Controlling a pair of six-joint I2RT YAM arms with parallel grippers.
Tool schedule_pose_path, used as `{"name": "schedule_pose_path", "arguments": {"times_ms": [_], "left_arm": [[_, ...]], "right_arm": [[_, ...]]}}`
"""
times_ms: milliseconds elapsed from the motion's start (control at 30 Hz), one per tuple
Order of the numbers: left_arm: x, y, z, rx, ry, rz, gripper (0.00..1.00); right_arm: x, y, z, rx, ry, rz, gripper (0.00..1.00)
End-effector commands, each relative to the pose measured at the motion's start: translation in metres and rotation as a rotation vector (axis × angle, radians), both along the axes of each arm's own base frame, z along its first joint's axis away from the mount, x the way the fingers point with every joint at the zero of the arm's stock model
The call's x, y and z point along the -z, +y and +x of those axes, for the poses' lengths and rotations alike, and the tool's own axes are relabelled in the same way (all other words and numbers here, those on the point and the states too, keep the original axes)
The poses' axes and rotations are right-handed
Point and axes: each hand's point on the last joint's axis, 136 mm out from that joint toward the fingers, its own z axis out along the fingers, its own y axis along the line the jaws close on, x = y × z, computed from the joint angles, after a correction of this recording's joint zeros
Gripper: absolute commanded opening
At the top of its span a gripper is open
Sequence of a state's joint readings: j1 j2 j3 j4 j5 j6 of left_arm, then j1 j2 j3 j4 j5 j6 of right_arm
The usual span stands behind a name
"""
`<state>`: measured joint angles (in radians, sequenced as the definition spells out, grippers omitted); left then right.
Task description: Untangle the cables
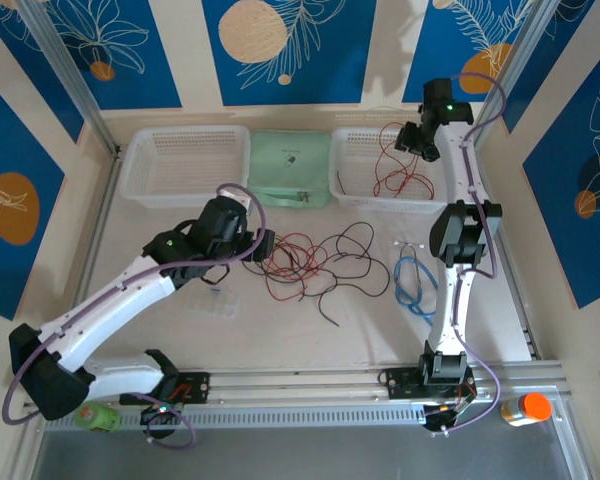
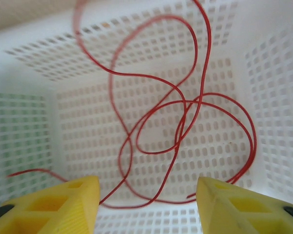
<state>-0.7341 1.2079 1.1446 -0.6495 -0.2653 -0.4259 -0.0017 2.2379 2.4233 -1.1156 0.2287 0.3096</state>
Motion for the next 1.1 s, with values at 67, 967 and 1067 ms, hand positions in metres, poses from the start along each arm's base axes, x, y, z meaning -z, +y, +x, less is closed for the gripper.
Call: {"name": "schedule_pose_path", "arguments": {"times_ms": [67,967,1067], "left_arm": [[0.023,-0.006,0.006,-0.019,0.162,0.0,0.85],[0.142,-0.006,0.044,-0.249,0.382,-0.136,0.34],[0.148,-0.004,0.047,-0.259,0.384,-0.143,0.33]], "right_arm": [[-0.08,0.041,-0.053,-0.099,-0.129,-0.053,0.55],[0.032,0.198,-0.286,-0.426,0.032,0.139,0.43],[0.033,0.202,-0.285,-0.435,0.035,0.132,0.42]]}}
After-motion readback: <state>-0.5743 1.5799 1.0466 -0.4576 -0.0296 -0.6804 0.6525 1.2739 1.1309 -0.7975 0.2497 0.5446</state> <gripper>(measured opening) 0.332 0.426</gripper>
